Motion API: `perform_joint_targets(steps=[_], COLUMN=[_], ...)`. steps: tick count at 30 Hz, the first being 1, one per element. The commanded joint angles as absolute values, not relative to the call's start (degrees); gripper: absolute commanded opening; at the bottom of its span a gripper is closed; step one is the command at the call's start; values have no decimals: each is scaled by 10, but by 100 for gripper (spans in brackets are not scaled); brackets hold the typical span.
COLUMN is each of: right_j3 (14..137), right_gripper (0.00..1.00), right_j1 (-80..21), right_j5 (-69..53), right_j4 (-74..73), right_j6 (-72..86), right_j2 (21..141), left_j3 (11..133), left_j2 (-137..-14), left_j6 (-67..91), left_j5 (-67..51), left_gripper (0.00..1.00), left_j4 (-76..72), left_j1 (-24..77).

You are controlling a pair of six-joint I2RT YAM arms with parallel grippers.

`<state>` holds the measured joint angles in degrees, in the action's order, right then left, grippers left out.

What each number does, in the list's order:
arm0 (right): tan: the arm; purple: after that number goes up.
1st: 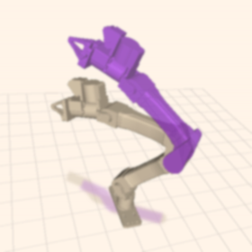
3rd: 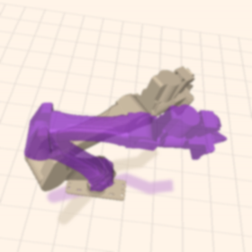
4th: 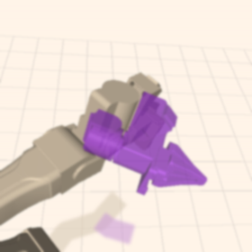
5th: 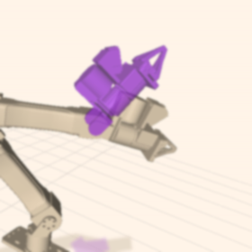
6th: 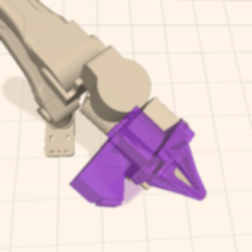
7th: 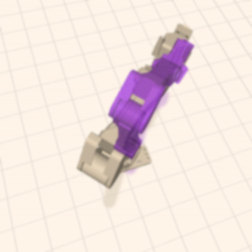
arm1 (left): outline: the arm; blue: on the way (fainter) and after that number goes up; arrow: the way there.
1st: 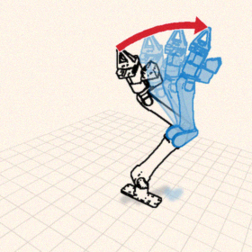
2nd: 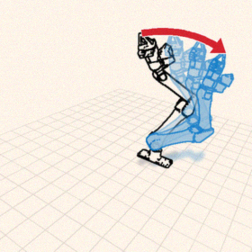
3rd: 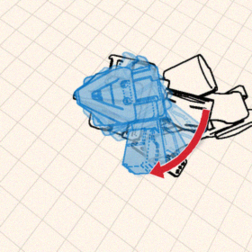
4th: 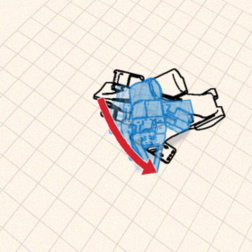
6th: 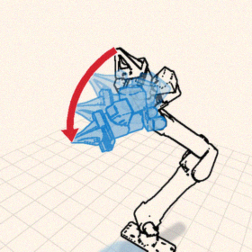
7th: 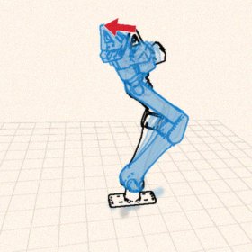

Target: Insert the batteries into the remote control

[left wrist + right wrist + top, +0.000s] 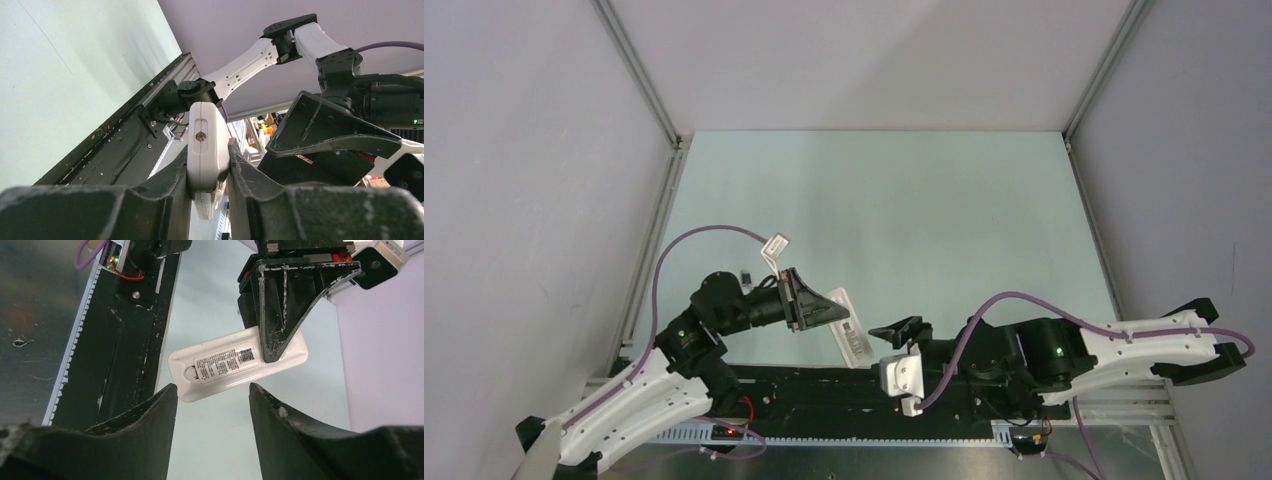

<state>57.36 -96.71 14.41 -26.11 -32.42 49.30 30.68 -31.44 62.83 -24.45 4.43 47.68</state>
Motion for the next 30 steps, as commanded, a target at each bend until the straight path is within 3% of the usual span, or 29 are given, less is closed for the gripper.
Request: perform_joint_targets(steps=[1,30], right_j3=[604,604], right_gripper=[58,51], right_j1=[-970,-950], right_j5=[136,112], right_j4=[-266,-254], right_j6=[-363,-416], right_j2=[489,565], left_j3=[314,314], left_j2=[-314,-319], left_j6=[612,630], left_j5=[-265,-288], left_gripper=[0,0], left_j4=[34,35], left_j1=[479,480])
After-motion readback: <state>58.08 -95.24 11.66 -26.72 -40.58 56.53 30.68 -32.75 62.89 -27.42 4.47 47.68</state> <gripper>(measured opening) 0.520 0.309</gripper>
